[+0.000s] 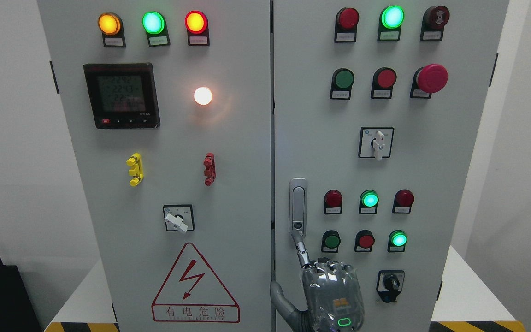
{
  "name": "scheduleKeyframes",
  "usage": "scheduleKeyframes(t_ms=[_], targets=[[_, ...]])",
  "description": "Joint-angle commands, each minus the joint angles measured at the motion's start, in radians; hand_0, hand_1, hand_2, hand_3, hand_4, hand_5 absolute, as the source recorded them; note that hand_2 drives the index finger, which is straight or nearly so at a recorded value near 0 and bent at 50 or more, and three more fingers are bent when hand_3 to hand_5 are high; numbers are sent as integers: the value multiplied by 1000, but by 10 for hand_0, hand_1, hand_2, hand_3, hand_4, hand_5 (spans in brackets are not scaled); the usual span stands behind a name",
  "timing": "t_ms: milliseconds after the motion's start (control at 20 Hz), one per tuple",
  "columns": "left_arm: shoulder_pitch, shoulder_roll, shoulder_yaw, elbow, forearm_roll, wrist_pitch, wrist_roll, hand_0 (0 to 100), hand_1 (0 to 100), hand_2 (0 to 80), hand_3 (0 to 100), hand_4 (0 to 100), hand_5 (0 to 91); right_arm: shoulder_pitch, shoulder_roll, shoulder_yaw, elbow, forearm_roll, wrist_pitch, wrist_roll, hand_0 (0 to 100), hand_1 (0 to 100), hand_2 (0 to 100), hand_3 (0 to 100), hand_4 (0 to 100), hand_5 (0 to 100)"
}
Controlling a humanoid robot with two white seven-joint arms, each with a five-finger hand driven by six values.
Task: Release door handle
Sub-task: 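Grasp the silver handle with the right hand and pull the lever outward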
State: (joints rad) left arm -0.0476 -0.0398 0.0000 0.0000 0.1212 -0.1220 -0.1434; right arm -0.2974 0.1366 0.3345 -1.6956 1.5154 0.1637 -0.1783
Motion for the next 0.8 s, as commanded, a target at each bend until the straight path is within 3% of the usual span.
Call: scheduleKeyframes(t_ms=[0, 601, 752], targets=[[0, 0, 11, 17, 0, 1, 1, 120, 389, 0, 0, 0, 0, -3, 5, -3, 16, 0, 2, 0, 329, 214, 0, 1000, 928, 997], [0, 0, 11, 17, 0, -1, 1, 120, 389, 0, 0, 0, 0, 4, 6, -15, 16, -1, 20, 3, 331, 214, 0, 1000, 928, 997], [0, 0, 11, 17, 0, -1, 1, 120, 389, 0, 0, 0, 0, 1, 6, -15, 16, -1, 19, 23, 331, 213, 0, 1000, 929, 997]])
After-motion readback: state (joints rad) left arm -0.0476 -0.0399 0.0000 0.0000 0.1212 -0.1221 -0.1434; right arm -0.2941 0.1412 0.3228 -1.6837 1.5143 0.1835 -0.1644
